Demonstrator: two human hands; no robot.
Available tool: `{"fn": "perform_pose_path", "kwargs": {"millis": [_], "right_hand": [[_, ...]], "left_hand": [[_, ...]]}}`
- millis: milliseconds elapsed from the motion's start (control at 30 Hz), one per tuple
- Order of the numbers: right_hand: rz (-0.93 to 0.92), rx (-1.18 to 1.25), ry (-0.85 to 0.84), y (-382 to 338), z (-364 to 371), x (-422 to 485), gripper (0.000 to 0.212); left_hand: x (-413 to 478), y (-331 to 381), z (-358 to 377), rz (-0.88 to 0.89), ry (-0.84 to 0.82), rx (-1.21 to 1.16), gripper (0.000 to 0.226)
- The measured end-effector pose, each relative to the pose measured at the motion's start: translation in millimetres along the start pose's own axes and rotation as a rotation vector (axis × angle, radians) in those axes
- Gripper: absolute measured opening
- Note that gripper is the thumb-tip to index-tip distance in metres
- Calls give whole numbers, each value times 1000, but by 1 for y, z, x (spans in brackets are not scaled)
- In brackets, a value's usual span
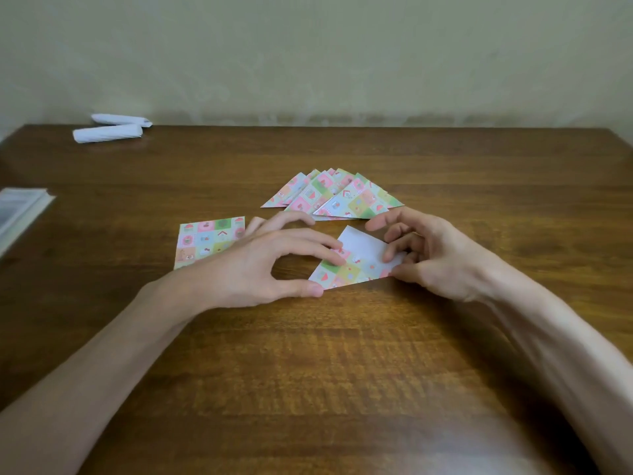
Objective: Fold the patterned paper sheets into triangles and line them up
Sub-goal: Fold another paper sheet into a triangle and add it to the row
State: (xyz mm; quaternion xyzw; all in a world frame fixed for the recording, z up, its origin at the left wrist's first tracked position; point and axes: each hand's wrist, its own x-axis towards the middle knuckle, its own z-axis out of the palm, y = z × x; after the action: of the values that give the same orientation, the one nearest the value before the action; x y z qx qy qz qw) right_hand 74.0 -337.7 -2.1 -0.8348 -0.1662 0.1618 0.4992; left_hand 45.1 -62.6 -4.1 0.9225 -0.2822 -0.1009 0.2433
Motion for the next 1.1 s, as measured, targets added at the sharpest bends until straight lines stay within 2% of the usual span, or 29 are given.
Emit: {"fn": "perform_pose_path", "kwargs": {"millis": [100,200,267,367,500,633,733,800,833,967,1100], "right_hand": [[-30,79,18,3,1,0,60],[-114,87,133,5,-1,-2,48],[-188,-61,150,4,-3,-3,44],[-233,-344,30,6,-3,-4,42],[-233,-468,-68,7,-2,-7,37],[-277,-531,-30,4,6,-9,37],[-313,-581,35,8,16,-9,39],[-342,-613,81,9,22,-8,39],[-356,-622,92,9,23,-8,40],[-361,-552,18,5,13,-8,45],[-355,-558,-37,5,12,-11,51]], "left_hand": [[-1,-1,0,14,-13,-5,42],[-3,-2,-3,14,-41,-35,44],[-4,-3,-5,20,-67,-63,44],[-5,-2,-4,38,-84,-82,46],[-3,-6,-2,31,36,-9,51],[0,-9,4,22,288,115,39],[3,-4,8,-20,406,83,24],[3,0,10,-26,407,7,10],[3,2,11,-31,390,2,10],[3,4,14,-56,334,35,23],[2,3,11,-100,386,101,36]]}}
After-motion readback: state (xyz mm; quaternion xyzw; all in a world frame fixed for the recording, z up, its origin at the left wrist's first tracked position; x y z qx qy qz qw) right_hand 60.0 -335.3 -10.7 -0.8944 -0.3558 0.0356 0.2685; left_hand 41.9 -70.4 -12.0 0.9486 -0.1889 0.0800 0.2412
